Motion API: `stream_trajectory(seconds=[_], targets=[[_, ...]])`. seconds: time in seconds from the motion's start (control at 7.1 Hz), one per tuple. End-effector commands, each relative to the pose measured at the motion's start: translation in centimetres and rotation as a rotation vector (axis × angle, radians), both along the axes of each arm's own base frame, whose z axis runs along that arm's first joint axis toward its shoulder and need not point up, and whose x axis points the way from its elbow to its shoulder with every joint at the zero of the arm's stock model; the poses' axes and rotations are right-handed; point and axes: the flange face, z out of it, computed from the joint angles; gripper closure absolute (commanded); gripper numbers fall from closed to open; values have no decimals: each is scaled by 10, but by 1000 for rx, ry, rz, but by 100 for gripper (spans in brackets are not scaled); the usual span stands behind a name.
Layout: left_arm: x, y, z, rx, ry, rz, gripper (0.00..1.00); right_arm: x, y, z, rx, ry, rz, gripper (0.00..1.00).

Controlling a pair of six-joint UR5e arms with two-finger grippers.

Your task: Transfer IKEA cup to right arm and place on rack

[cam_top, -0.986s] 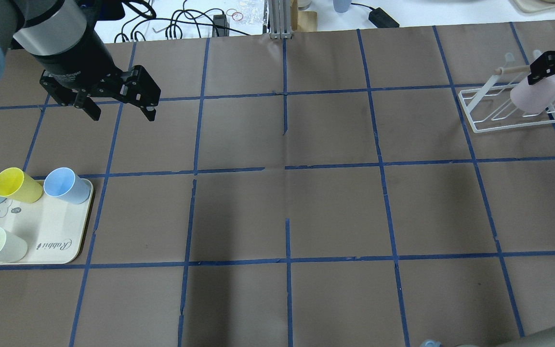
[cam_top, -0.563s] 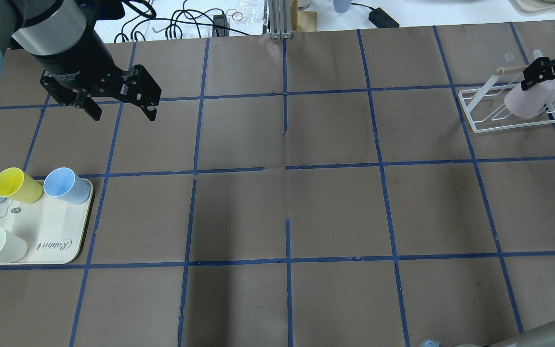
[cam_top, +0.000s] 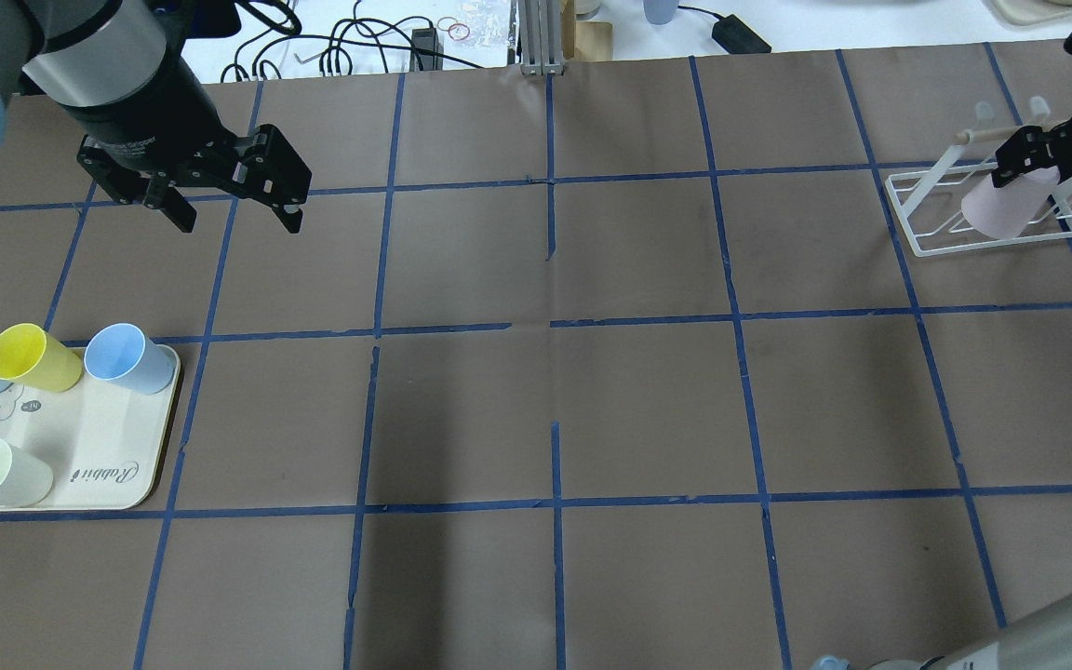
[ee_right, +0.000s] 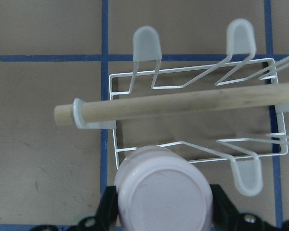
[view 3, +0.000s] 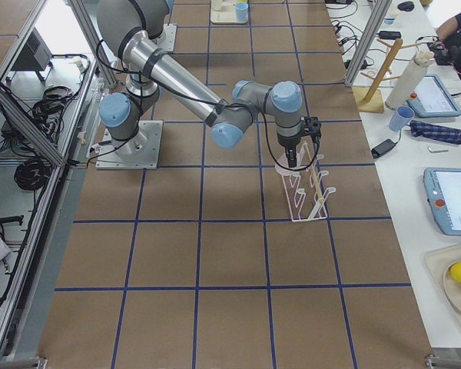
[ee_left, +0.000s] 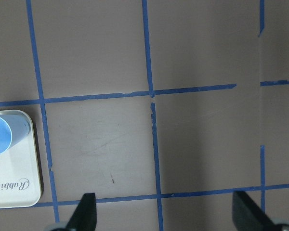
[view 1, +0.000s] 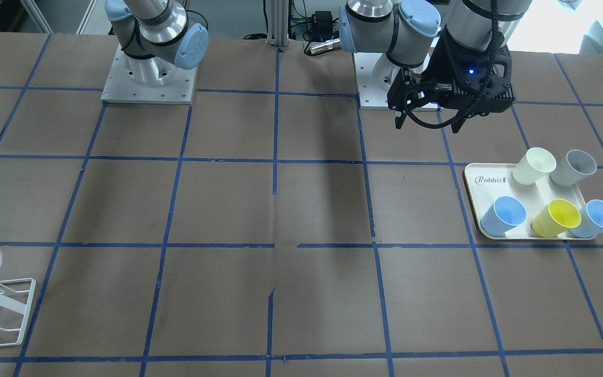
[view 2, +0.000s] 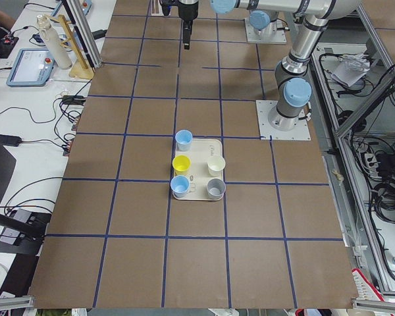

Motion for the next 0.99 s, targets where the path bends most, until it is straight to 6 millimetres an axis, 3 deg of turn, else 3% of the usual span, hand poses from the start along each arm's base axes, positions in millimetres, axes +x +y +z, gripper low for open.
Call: stream_trajectory(seconds=[0.0,0.14,0.28,0.42,0.56,0.85], targets=[[0,0,0,1,0,0,0,-1,-1,-5,5,-4,-4,98],[0,0,-1,2,0,2,0,-1,-2,-8,8,-7,-2,83],[0,0,-1,1,0,2,0,-1,-3,-12,13,-12,-2,58],[0,0,-1,1,0,2,0,-1,-3,-12,13,-12,-5,27],[0,0,-1,1,0,2,0,-1,-3,-11,12,-12,-6,11],[0,0,-2,2,0,2,0,-2,-4,-1,-3,-9,-32,0]])
